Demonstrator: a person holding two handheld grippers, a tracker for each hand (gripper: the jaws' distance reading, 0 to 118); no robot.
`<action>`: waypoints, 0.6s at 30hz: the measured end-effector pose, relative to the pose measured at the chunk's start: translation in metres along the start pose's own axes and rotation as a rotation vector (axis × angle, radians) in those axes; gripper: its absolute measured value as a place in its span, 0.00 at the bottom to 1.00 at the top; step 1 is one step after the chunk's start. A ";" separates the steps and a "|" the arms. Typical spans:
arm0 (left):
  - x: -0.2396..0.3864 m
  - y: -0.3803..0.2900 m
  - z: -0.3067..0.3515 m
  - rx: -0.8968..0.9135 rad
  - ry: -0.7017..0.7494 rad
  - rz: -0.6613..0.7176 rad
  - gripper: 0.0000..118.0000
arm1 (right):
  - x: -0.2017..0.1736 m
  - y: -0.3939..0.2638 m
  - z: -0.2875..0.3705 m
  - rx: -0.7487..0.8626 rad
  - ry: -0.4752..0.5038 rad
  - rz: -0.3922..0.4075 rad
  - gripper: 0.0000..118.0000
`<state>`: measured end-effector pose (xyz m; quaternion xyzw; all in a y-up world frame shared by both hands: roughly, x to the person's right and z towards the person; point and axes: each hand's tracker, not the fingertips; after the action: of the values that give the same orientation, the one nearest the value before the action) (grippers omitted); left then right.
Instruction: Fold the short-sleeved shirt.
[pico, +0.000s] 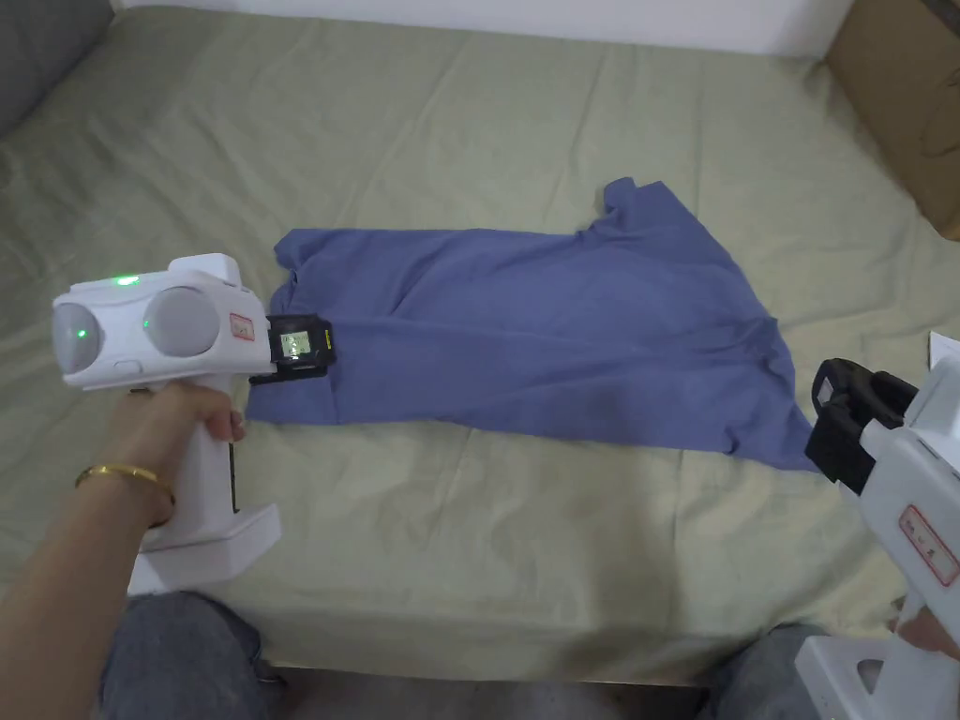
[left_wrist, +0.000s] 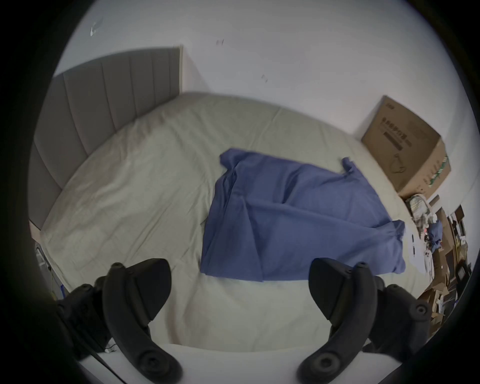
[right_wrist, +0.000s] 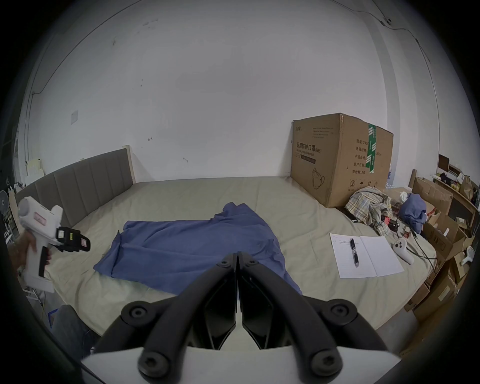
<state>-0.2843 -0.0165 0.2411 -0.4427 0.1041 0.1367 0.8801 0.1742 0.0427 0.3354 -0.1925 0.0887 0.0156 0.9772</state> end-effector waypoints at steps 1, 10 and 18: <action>-0.001 0.004 -0.014 -0.030 0.021 -0.034 0.93 | 0.000 0.000 -0.002 -0.007 0.000 -0.001 0.00; -0.013 0.005 -0.094 -0.251 0.102 0.036 0.59 | 0.009 -0.009 -0.019 -0.080 -0.053 0.004 0.00; -0.007 0.003 -0.082 -0.209 0.094 -0.054 0.00 | 0.013 -0.006 -0.030 -0.114 -0.068 0.008 0.00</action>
<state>-0.2972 -0.0821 0.1933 -0.5407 0.1184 0.1023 0.8265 0.1825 0.0256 0.3076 -0.2466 0.0549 0.0310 0.9671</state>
